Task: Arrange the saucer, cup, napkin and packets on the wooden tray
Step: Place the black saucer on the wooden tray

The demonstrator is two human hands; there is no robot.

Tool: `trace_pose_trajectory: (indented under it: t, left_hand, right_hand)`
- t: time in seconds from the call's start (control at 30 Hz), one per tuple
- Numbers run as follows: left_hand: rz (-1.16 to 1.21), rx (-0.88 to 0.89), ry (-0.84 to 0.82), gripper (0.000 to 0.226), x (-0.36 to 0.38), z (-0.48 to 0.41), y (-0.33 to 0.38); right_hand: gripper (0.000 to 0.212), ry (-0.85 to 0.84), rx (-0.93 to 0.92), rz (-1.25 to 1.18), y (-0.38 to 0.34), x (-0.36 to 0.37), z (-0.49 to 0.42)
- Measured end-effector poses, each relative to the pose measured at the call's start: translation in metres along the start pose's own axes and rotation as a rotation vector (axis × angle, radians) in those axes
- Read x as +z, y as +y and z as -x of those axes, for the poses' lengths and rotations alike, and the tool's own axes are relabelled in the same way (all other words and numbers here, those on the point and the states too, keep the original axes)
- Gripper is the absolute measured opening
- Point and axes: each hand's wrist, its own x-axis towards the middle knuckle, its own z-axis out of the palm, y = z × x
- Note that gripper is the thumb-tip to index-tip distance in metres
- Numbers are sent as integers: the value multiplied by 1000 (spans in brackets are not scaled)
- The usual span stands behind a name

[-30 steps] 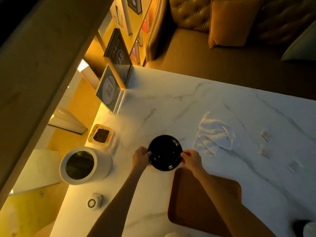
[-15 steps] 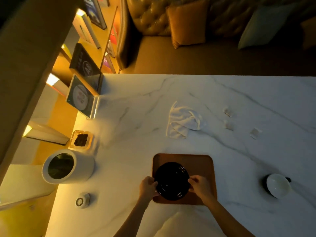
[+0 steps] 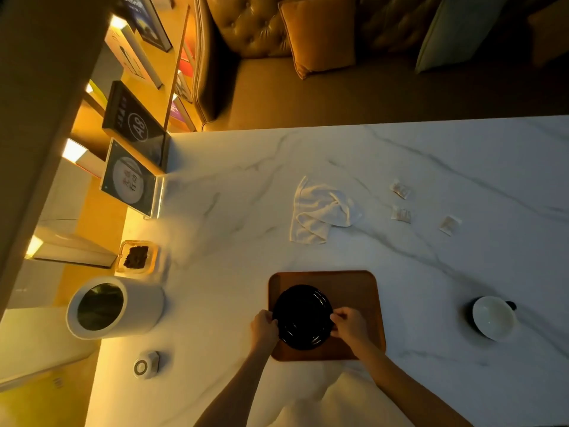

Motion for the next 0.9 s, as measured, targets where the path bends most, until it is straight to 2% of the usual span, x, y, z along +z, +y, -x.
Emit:
trace_pose_trajectory:
  t: [0.5, 0.9]
  left_hand:
    - [-48, 18, 45, 10, -5, -13, -7]
    - [-87, 45, 55, 8, -2, -15, 0]
  right_hand:
    - [25, -18, 17, 42, -9, 19, -8]
    - [26, -16, 32, -27, -4, 15, -8]
